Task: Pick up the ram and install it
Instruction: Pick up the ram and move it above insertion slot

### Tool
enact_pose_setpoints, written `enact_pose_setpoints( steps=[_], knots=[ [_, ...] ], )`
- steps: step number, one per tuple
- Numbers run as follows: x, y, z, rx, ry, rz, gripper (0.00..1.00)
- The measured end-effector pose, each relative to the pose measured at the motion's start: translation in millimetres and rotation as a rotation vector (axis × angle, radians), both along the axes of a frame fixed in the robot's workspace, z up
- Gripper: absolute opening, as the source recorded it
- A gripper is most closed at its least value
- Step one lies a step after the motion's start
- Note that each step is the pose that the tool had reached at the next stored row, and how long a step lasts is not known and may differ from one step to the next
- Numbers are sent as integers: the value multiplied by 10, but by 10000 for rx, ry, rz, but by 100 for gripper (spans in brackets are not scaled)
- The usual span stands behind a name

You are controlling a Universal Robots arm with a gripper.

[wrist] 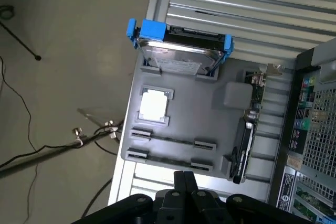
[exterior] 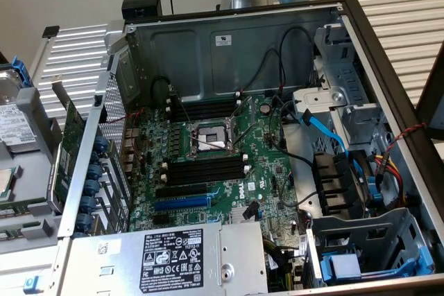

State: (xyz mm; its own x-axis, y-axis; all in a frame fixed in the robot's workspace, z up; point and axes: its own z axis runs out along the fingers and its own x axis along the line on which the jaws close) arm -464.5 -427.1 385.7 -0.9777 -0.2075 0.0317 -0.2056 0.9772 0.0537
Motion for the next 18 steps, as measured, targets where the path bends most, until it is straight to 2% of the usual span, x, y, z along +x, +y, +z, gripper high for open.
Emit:
enact_pose_setpoints(
  steps=[4,18],
  knots=[
    [-1,0,-2,2,0,568,10],
    [-1,0,-3,2,0,3112,10]
  ],
)
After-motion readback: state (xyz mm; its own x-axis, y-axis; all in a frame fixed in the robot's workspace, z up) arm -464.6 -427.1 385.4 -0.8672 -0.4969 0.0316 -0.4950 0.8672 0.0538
